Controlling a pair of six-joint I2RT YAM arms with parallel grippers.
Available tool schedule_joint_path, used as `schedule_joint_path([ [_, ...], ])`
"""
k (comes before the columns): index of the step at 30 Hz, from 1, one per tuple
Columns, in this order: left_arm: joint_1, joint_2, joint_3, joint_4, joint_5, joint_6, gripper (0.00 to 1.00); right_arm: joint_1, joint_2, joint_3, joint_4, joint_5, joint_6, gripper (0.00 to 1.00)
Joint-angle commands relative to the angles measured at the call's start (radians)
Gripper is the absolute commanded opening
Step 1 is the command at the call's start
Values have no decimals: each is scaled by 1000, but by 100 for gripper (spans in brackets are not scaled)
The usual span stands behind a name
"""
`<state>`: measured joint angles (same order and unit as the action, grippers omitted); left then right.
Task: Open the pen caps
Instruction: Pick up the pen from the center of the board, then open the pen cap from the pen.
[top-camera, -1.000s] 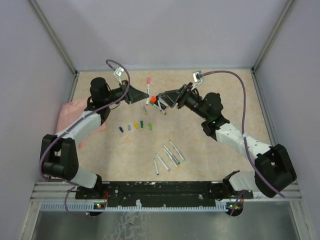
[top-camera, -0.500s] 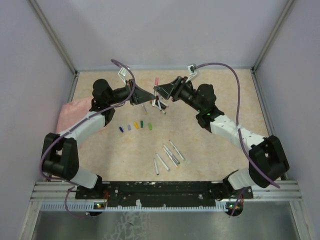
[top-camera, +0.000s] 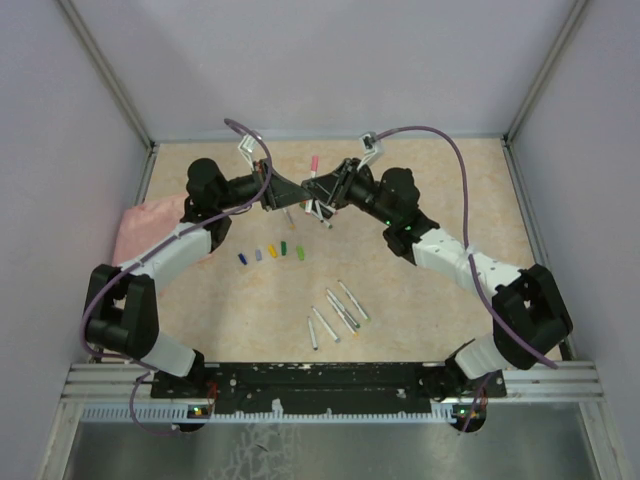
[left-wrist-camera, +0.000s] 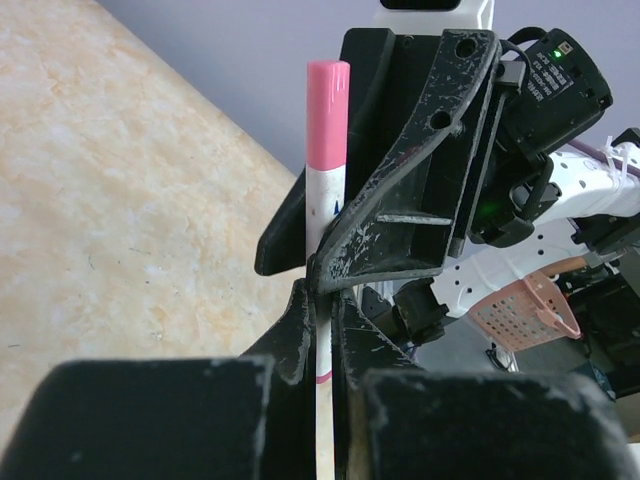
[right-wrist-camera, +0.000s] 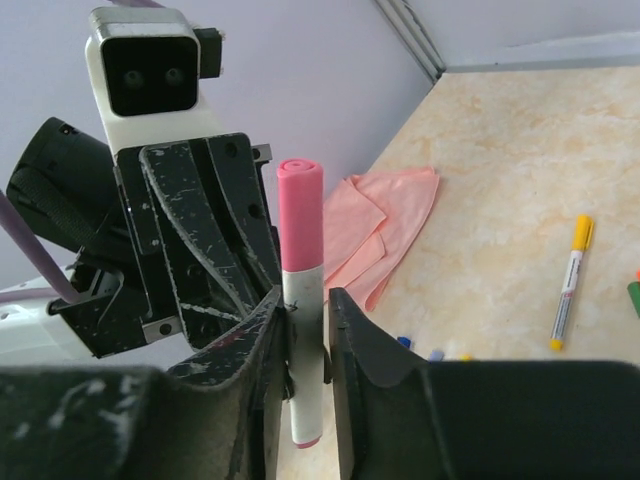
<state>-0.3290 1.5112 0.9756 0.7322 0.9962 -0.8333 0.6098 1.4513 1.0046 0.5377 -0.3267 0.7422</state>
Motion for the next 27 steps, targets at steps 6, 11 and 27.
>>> schedule_joint_path([
  [6, -1, 6, 41, -24, 17, 12, 17, 18, -13, 42, 66, 7, -57, 0],
  [11, 22, -38, 28, -114, 40, 110, 47, 12, -54, 26, 58, 24, -92, 0],
  [27, 110, -79, 337, -740, -216, 490, 66, -32, -32, 47, -54, -257, -127, 0],
])
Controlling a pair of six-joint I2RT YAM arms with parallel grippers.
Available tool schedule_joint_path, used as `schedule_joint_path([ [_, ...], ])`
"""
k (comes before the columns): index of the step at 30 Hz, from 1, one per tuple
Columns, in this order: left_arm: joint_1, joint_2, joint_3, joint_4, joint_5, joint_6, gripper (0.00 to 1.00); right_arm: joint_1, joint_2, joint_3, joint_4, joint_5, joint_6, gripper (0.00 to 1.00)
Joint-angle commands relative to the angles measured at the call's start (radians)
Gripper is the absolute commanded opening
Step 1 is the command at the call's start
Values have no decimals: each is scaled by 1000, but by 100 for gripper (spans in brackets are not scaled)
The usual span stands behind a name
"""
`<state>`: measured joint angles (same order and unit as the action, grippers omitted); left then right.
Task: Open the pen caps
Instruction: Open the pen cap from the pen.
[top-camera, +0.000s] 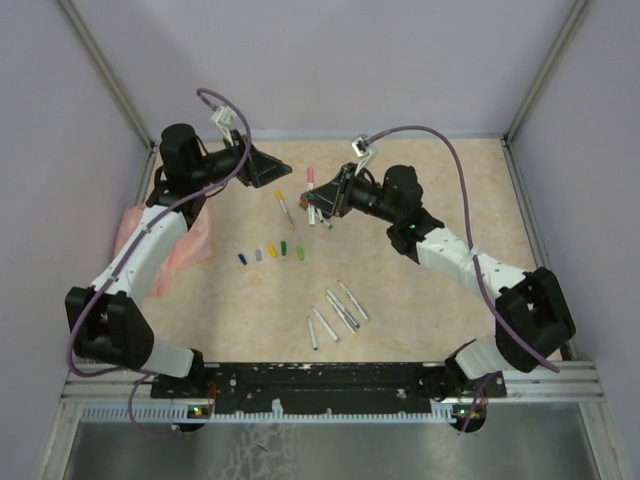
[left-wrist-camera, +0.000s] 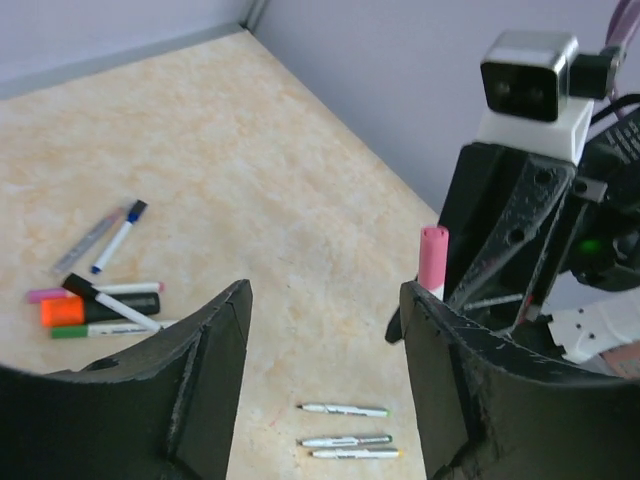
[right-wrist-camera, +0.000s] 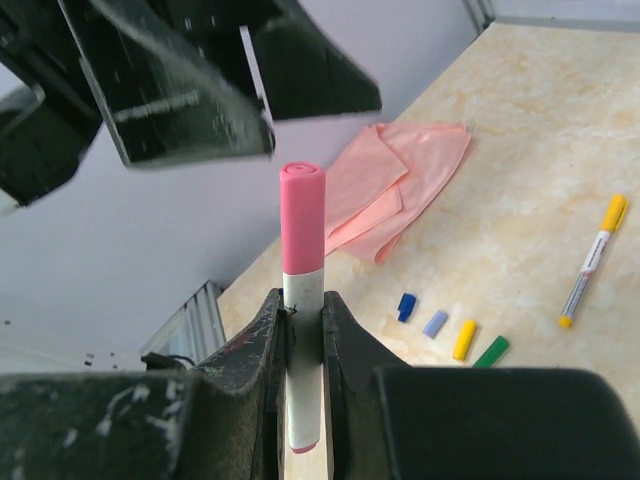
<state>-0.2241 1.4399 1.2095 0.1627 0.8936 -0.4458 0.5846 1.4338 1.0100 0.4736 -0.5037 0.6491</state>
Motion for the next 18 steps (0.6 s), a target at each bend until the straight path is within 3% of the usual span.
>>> schedule_joint_path([
  [1, 5, -1, 116, -172, -124, 86, 69, -8, -15, 40, 8, -86, -36, 0],
  [6, 27, 37, 53, 45, -43, -171, 91, -9, -9, 49, -29, -119, -50, 0],
  [8, 41, 59, 29, 117, 7, -241, 91, -11, -4, 54, -48, -133, -49, 0],
  [13, 30, 58, 45, 69, 32, -178, 88, -14, 1, 37, -43, -150, -32, 0],
  [18, -8, 57, -28, 233, 69, -272, 84, -16, 18, 37, -26, -163, -10, 0],
])
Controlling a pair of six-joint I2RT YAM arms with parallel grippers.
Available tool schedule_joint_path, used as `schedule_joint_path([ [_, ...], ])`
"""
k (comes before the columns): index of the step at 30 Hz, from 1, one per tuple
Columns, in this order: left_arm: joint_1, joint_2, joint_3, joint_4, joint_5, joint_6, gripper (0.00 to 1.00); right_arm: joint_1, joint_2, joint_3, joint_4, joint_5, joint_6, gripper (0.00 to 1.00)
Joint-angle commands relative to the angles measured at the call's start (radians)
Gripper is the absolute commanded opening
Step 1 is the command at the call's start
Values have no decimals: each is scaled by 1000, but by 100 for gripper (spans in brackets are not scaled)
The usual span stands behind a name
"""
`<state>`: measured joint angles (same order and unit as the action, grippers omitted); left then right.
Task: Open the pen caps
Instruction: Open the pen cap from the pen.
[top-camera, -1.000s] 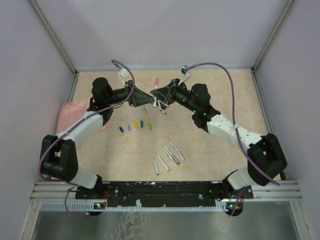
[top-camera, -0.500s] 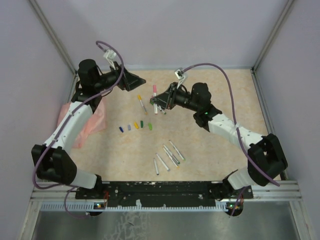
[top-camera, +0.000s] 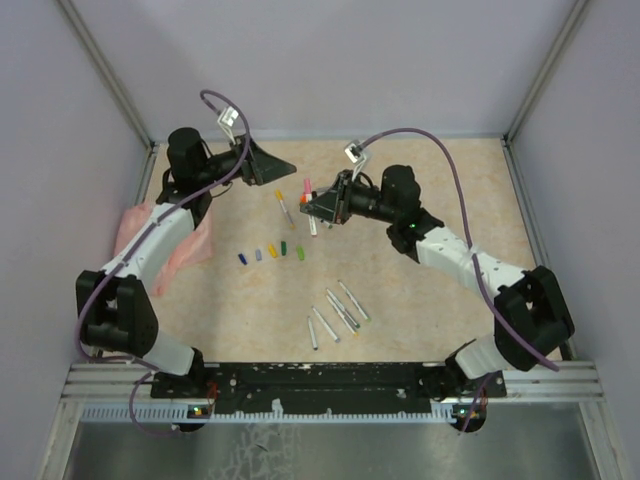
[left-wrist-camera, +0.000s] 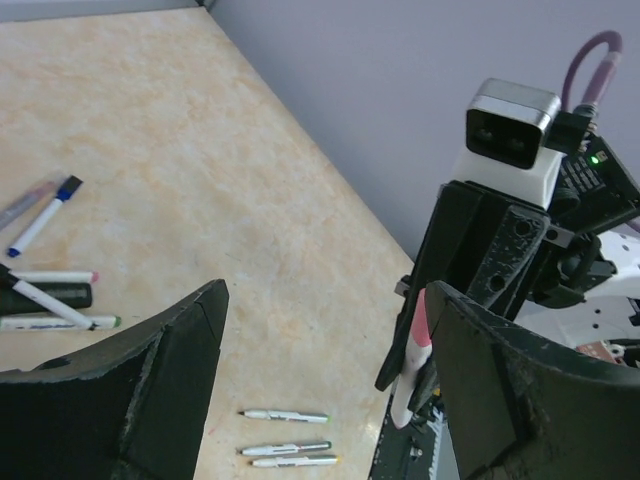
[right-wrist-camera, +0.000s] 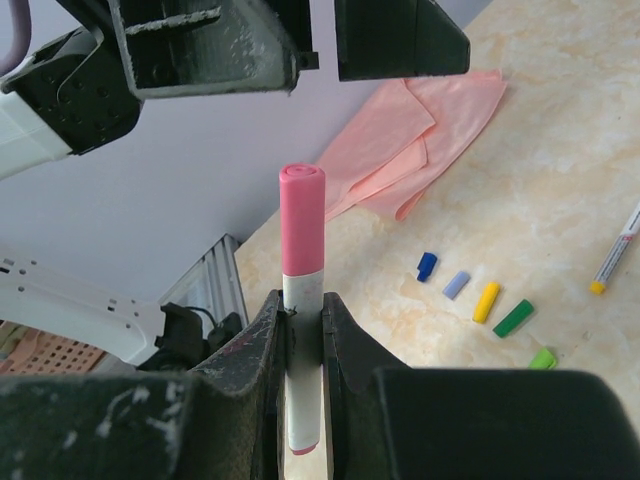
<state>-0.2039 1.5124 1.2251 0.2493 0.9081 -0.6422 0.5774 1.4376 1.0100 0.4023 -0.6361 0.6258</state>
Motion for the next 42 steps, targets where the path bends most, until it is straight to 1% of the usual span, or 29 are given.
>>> schedule_joint_path([
  [1, -37, -11, -48, 158, 56, -86, 84, -9, 18, 39, 45, -33, 16, 0],
  [4, -68, 2, -42, 153, 48, -72, 81, -10, 22, 42, 44, -36, 18, 0],
  [9, -115, 18, -12, 98, 33, -15, 77, -10, 24, 41, 47, -36, 24, 0],
  [16, -123, 14, -37, 156, 59, -35, 69, -16, 24, 35, 60, -30, 41, 0],
  [18, -125, 12, -45, 186, 73, -49, 66, -19, 27, 36, 62, -28, 49, 0],
  [19, -127, 14, -49, 198, 78, -55, 61, -20, 28, 35, 65, -28, 52, 0],
  [21, -130, 18, -54, 214, 86, -67, 57, -22, 30, 32, 72, -28, 60, 0],
  [28, -145, 33, -46, 213, 100, -68, 50, -22, 32, 31, 79, -30, 69, 0],
  [31, -151, 41, -40, 202, 105, -61, 45, -22, 34, 30, 81, -31, 71, 0],
  [34, -155, 49, -33, 201, 112, -61, 37, -22, 36, 30, 85, -32, 74, 0],
  [37, -157, 54, -26, 199, 116, -60, 27, -21, 39, 32, 87, -34, 76, 0],
  [39, -158, 57, -21, 199, 118, -63, 17, -22, 41, 32, 87, -35, 79, 0],
  [40, -157, 58, -17, 199, 118, -62, 9, -22, 43, 32, 87, -37, 79, 0],
  [42, -157, 58, -10, 199, 113, -58, 1, -22, 45, 29, 87, -41, 83, 0],
])
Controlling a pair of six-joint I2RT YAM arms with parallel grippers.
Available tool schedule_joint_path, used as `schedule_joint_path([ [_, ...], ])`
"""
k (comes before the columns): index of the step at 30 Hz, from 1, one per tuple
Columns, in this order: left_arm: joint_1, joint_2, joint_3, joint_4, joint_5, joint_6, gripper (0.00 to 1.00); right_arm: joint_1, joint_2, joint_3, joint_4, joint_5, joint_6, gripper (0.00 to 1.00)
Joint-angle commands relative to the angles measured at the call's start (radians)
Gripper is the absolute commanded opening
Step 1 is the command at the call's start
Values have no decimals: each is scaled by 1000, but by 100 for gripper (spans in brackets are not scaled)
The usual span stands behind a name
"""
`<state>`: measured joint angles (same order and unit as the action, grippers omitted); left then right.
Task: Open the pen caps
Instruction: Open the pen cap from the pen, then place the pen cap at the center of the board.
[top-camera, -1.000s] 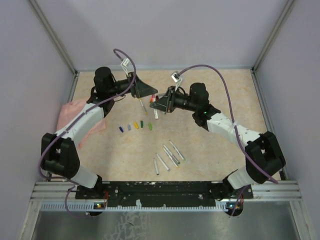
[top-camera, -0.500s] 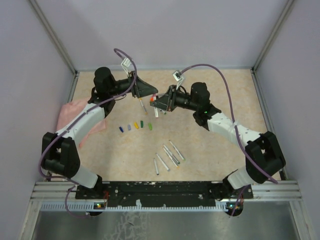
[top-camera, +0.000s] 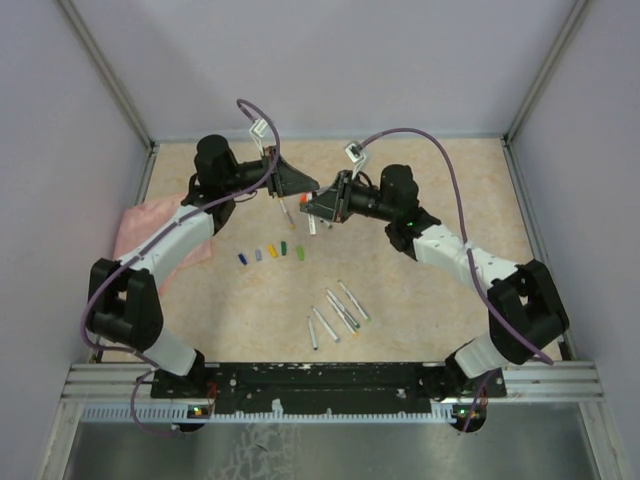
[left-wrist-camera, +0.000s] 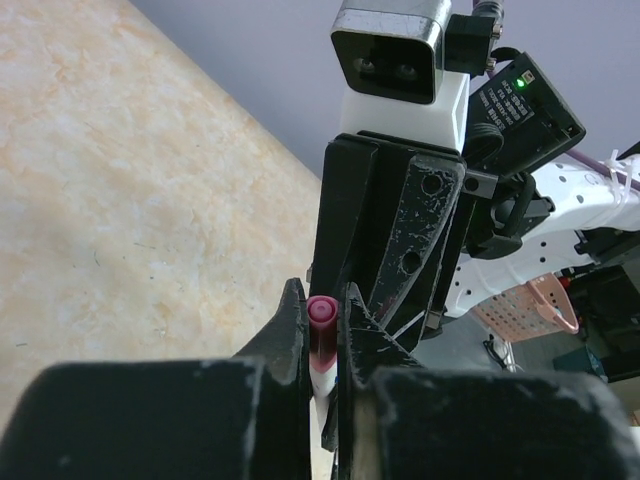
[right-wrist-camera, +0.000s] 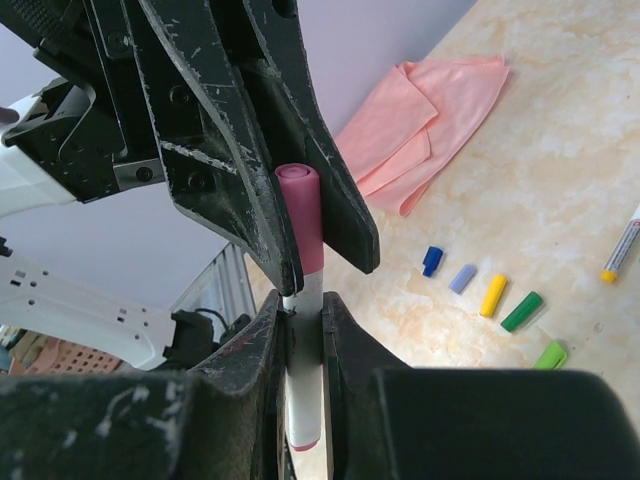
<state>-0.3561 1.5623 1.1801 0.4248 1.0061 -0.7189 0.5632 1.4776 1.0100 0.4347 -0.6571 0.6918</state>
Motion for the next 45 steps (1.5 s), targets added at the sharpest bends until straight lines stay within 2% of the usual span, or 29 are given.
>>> schedule_joint_path([
  [1, -4, 8, 40, 21, 8, 21, 1, -8, 6, 29, 54, -22, 19, 0],
  [9, 31, 39, 151, -12, -114, 39, 0, -8, 7, -14, 83, -58, 64, 0],
  [14, 57, 64, 213, 37, -236, 39, 0, -4, 0, -91, 138, -73, 104, 0],
  [19, 59, 47, 223, 28, -385, 73, 0, 6, -17, -172, 180, -79, 114, 0],
  [29, 62, 15, 196, -24, -471, 81, 0, 8, -39, -243, 232, -93, 112, 0],
  [33, 62, -29, 117, -55, -471, 93, 0, 7, -65, -245, 171, -78, 64, 0],
  [40, 76, -108, -42, -108, -467, 46, 0, 2, -137, -229, -68, 1, -102, 0],
  [45, 78, -99, -113, -149, -424, -13, 0, -7, -192, -237, -221, 75, -200, 0],
])
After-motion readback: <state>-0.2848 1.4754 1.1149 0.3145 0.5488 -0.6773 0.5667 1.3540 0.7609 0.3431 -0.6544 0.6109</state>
